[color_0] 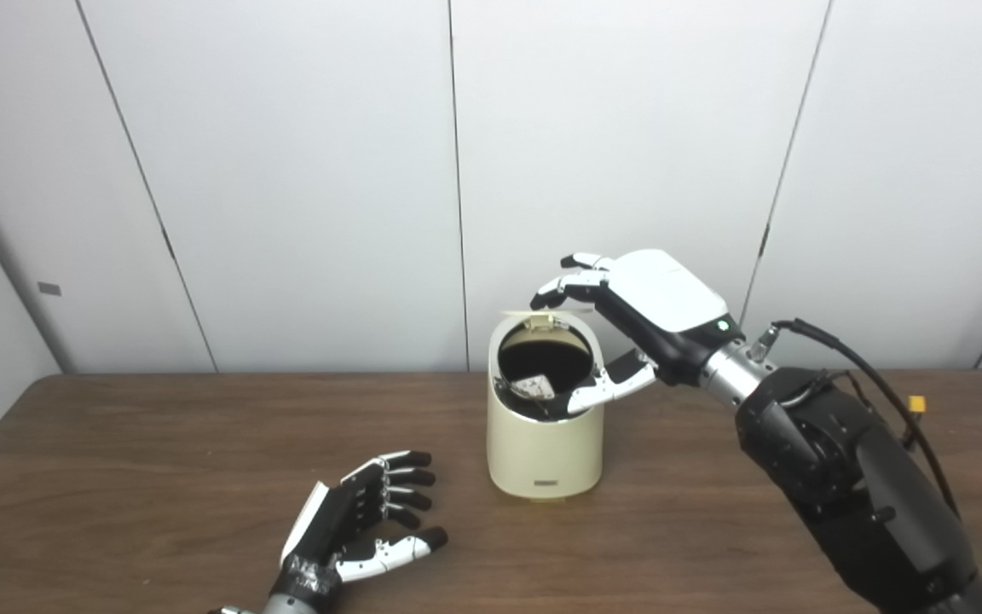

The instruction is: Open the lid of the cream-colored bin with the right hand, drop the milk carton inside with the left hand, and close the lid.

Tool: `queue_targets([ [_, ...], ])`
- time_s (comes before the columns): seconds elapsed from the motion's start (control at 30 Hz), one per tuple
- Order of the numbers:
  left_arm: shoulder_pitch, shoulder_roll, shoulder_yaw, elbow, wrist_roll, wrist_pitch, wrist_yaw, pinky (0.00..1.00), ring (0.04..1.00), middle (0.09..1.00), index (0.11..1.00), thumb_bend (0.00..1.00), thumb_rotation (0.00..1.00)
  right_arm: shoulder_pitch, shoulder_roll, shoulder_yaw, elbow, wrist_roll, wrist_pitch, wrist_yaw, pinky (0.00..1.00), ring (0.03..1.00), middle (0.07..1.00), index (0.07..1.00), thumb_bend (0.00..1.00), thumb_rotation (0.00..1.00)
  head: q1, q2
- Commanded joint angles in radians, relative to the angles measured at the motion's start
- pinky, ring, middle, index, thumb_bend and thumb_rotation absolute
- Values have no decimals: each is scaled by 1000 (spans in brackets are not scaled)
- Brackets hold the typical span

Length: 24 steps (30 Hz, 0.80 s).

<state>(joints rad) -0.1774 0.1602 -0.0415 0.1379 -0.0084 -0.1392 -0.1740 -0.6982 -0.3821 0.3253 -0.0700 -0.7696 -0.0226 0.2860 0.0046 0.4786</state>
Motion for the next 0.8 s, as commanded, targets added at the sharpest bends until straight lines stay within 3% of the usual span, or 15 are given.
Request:
queue_targets([
  [0.0,-11,1,0,-35,4,-3,4,579,645,722,783,768,141,-22,-10,-14,-35,9,-24,-3,806,902,728,718,739,522,1,1],
  [0.77,-10,7,2,-50,8,-5,3,581,641,714,777,765,160,66,17,-10,-115,-11,-16,72,912,924,746,738,711,495,8,29],
])
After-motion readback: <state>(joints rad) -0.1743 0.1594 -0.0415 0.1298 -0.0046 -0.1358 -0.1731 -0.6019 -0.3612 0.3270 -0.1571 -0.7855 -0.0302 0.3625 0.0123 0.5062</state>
